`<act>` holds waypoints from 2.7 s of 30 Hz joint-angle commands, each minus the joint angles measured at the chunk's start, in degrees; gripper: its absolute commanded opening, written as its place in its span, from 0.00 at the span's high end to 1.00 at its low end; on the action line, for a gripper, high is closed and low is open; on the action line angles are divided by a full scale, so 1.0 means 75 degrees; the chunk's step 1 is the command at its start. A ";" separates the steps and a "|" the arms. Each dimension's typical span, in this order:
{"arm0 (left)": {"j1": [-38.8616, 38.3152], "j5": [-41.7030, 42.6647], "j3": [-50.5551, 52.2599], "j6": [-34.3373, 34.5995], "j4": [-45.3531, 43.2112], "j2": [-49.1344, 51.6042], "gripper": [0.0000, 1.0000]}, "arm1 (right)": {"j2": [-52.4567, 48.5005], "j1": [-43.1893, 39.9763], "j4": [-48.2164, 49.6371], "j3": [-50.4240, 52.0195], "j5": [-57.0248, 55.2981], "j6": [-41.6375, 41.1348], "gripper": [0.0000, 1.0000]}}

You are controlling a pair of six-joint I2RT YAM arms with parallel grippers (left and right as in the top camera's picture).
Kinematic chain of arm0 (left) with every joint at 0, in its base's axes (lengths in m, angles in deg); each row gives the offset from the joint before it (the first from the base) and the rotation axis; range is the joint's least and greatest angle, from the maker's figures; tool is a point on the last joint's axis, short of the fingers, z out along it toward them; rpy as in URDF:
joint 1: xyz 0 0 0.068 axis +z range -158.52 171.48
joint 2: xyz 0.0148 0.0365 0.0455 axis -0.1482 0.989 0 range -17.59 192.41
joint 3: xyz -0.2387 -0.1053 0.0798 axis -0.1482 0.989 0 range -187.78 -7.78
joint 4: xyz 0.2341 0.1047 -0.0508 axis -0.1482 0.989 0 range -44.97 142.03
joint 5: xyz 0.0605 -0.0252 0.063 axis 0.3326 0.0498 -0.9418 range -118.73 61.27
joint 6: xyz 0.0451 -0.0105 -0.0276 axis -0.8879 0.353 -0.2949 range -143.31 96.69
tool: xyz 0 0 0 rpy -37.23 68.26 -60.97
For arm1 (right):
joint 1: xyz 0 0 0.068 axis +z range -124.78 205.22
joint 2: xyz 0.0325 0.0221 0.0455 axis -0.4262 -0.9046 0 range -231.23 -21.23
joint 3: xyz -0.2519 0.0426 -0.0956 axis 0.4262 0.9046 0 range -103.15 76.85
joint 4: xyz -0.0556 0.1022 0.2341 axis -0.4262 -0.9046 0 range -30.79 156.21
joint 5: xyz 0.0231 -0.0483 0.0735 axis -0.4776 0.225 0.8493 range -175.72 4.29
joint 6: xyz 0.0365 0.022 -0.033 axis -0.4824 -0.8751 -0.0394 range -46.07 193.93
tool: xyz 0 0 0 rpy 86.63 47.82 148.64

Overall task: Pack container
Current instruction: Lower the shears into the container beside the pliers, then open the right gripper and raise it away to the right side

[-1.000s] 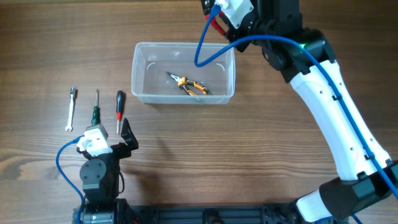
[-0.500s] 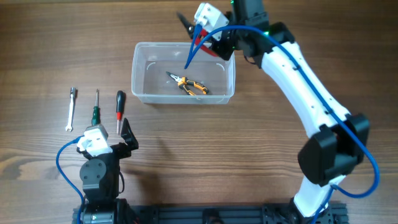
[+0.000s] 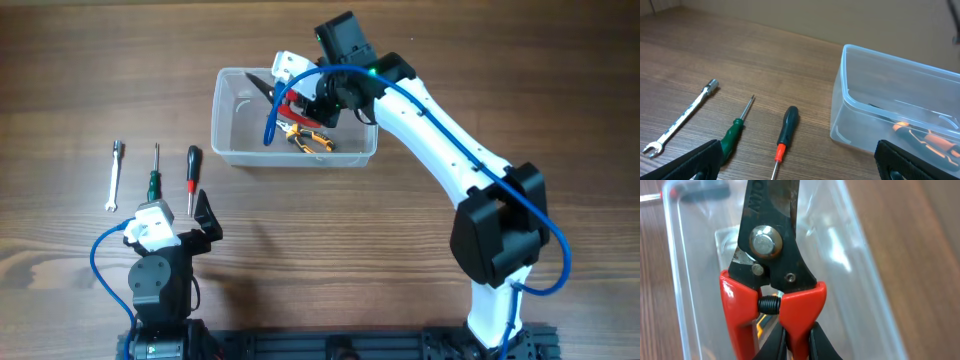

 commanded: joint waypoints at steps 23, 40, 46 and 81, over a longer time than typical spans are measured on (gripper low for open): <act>-0.0029 -0.0070 0.0006 0.0064 0.0009 -0.0041 0.00 | -0.1483 -0.0044 -0.0361 0.0055 -0.0627 0.0017 0.96; -0.0029 -0.0070 0.0006 0.0064 0.0009 -0.0041 0.00 | -0.1507 -0.0044 -0.0256 0.0052 -0.0682 -0.0370 0.00; -0.0029 -0.0070 0.0006 0.0064 0.0009 -0.0041 0.00 | -0.1443 -0.0044 -0.0239 -0.0265 -0.0682 -0.0723 0.00; -0.0029 -0.0067 0.0006 0.0064 0.0009 -0.0041 0.00 | 0.1725 -0.4083 -0.1926 -0.2736 -0.4820 -0.5977 0.00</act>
